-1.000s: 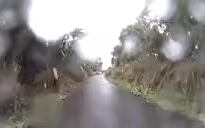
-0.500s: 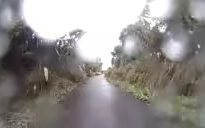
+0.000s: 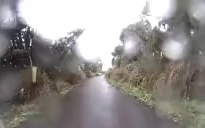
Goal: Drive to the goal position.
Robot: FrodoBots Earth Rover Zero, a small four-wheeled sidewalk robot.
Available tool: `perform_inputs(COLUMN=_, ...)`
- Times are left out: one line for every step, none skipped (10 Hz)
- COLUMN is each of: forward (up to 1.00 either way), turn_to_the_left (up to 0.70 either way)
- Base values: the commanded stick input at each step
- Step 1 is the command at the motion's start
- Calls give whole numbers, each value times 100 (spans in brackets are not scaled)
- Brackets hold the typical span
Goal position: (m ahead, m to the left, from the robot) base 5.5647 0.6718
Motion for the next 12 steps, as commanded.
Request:
perform_inputs(forward=85, turn_to_the_left=22)
perform_inputs(forward=85, turn_to_the_left=27)
perform_inputs(forward=85, turn_to_the_left=8)
perform_inputs(forward=85, turn_to_the_left=0)
perform_inputs(forward=85, turn_to_the_left=0)
perform_inputs(forward=85, turn_to_the_left=0)
perform_inputs(forward=85, turn_to_the_left=0)
perform_inputs(forward=85, turn_to_the_left=0)
perform_inputs(forward=85, turn_to_the_left=0)
perform_inputs(forward=85, turn_to_the_left=0)
perform_inputs(forward=85, turn_to_the_left=0)
perform_inputs(forward=85, turn_to_the_left=0)
